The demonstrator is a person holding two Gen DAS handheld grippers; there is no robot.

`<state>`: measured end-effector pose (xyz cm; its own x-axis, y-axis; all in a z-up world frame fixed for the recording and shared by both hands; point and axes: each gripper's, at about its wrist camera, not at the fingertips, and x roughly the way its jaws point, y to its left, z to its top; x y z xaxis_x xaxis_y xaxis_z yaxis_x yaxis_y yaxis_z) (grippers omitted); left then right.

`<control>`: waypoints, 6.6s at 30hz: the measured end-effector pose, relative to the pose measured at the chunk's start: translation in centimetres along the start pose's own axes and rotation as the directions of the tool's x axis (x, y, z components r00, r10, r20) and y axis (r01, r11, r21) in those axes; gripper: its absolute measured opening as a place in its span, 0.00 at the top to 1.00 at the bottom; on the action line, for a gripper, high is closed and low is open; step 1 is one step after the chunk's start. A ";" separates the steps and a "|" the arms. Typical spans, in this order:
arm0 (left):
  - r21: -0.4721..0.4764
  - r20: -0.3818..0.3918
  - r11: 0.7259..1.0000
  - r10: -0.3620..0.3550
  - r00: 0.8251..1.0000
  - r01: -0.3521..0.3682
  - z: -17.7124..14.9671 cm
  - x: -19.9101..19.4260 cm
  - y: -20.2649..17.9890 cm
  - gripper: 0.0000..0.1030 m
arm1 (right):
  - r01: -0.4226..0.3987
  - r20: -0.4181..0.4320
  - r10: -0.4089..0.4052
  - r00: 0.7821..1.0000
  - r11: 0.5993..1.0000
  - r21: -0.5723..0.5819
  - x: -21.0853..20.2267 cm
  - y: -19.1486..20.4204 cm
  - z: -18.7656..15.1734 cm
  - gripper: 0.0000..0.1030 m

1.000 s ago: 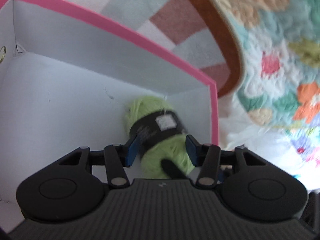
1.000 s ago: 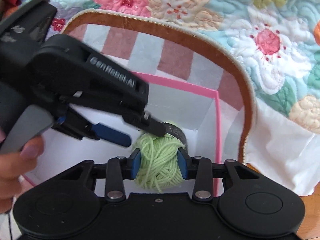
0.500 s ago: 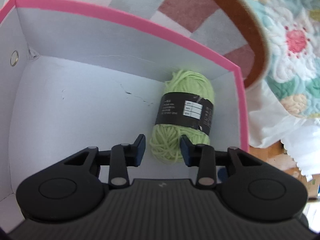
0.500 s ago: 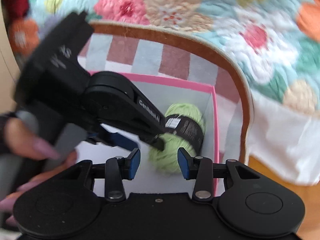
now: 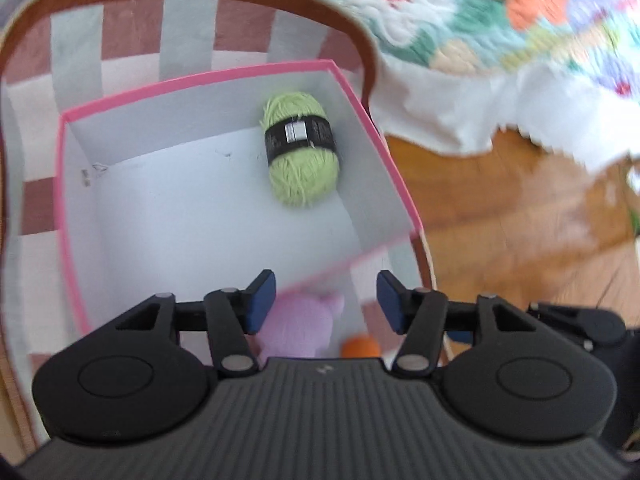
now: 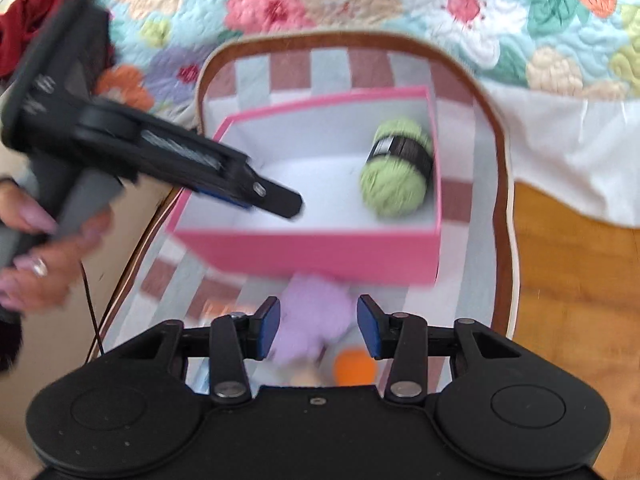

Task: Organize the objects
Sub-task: 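Move the open left tool back over the blue-printed wipes pack, then close the left tool on the blue-printed wipes pack and lift, then carry the wipes pack into the pink box and open the left tool, then move the left tool to the small white wipes pack and grasp it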

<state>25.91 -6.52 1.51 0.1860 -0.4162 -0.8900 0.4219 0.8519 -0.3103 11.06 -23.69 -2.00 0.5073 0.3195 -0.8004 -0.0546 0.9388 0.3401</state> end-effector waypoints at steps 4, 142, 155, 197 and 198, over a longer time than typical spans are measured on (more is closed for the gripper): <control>0.043 -0.057 0.998 0.053 0.997 -0.050 -1.7 -2.9 -1.4 0.41 | -0.065 -0.042 0.066 0.997 0.997 0.043 -2.4 1.0 -2.1 0.41; -0.150 0.262 0.983 0.139 0.955 -0.102 -2.2 4.3 6.4 0.54 | 0.189 0.027 -0.187 0.982 0.977 -0.099 11.2 1.5 8.0 0.57; 0.146 0.176 0.952 0.244 0.954 -0.270 -2.5 -5.3 1.2 0.42 | 0.063 0.049 -0.056 0.997 0.985 -0.159 2.1 4.6 6.4 0.47; 0.107 -0.363 0.988 0.145 0.920 -0.114 -19.4 3.1 4.3 0.20 | -0.288 -0.336 0.246 0.909 0.954 -0.081 8.3 9.8 -12.5 0.14; 0.077 -0.356 0.991 0.130 0.926 -0.109 -19.7 3.3 4.6 0.20 | -0.281 -0.341 0.241 0.909 0.957 -0.073 8.6 9.8 -12.6 0.14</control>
<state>11.02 2.28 -9.43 -0.0887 -0.1618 -0.9828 0.4658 0.8654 -0.1845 4.02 -10.12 -11.81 0.1546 0.5607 -0.8135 -0.2574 0.8178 0.5148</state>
